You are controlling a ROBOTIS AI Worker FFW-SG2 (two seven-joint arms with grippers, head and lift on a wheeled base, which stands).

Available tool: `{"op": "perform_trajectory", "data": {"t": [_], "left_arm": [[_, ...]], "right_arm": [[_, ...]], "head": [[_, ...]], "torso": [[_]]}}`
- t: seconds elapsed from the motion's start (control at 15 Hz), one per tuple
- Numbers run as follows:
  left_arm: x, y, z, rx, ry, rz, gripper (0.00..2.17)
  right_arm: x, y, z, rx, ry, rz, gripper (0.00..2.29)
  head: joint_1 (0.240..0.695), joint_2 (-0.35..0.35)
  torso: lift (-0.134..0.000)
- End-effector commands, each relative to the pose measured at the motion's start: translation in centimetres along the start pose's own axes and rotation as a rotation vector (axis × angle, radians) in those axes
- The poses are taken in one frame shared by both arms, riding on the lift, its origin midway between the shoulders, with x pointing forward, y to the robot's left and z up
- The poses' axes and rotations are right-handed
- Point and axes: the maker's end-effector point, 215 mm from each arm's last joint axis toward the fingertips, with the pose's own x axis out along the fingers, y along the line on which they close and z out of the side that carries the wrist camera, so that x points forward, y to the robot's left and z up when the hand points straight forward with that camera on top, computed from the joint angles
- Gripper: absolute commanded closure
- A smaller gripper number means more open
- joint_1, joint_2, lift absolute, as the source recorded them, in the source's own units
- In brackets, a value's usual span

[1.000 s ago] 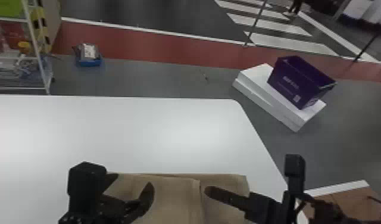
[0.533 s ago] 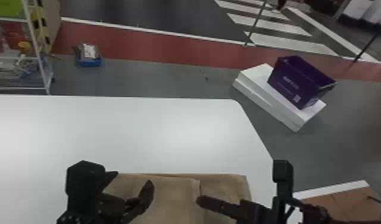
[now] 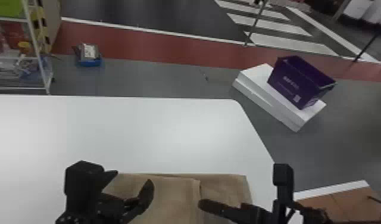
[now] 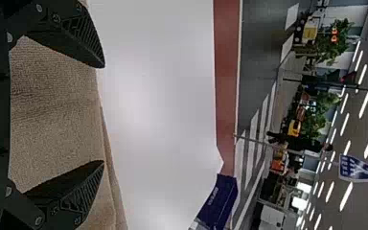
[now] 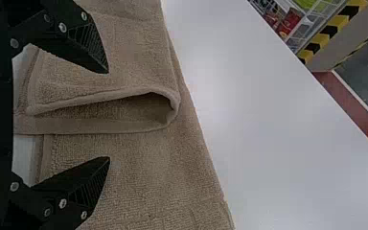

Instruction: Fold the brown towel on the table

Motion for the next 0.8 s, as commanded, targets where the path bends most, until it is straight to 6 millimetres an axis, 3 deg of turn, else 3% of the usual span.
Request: {"op": "perform_trajectory", "data": {"t": [0.0,0.53,0.73], "left_arm": [[-0.1,0.0,-0.1,-0.003,-0.005,0.000,0.20],[-0.2,-0.1,0.1,-0.003,-0.013,-0.002,0.20],[-0.2,0.0,0.1,-0.001,-0.013,0.000,0.20]], "right_arm": [[0.5,0.4,-0.5,-0.001,0.021,0.006,0.27],[2.1,1.6,-1.1,-0.016,0.052,0.021,0.29],[2.7,1.6,-1.4,-0.005,0.066,0.030,0.41]], "head": [[0.695,-0.350],[0.695,-0.350],[0.695,-0.350]], "torso": [[-0.124],[-0.124],[-0.124]]}}
